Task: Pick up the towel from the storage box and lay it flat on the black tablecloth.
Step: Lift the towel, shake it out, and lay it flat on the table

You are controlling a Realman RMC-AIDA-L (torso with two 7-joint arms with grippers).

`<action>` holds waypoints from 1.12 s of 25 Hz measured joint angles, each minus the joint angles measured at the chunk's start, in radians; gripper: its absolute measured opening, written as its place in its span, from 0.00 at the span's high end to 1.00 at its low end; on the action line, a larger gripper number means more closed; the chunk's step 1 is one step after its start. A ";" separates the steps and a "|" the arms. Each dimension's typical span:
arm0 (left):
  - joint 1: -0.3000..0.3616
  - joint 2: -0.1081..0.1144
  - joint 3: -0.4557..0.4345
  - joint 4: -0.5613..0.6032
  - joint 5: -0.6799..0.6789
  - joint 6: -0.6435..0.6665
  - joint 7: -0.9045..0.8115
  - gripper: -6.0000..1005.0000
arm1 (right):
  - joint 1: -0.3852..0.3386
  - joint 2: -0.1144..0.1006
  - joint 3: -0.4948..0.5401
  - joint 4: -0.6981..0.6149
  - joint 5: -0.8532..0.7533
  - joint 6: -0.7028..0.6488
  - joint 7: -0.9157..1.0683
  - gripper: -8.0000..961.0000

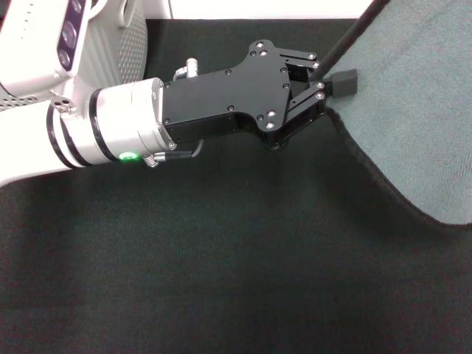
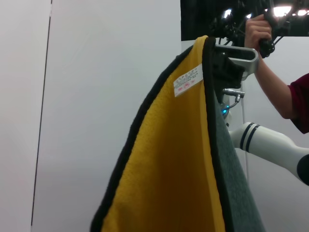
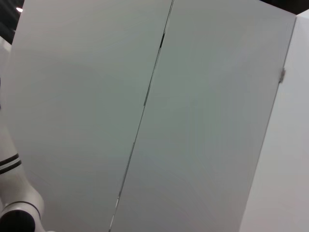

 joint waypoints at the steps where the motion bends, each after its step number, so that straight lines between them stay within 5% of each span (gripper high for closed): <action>1: 0.001 0.000 0.000 0.000 -0.001 -0.002 0.000 0.94 | -0.004 0.000 0.006 -0.001 0.000 0.000 -0.002 0.97; 28: 0.015 0.002 -0.006 0.001 -0.039 -0.007 -0.004 0.94 | -0.041 0.002 0.021 -0.003 0.007 0.001 -0.015 0.96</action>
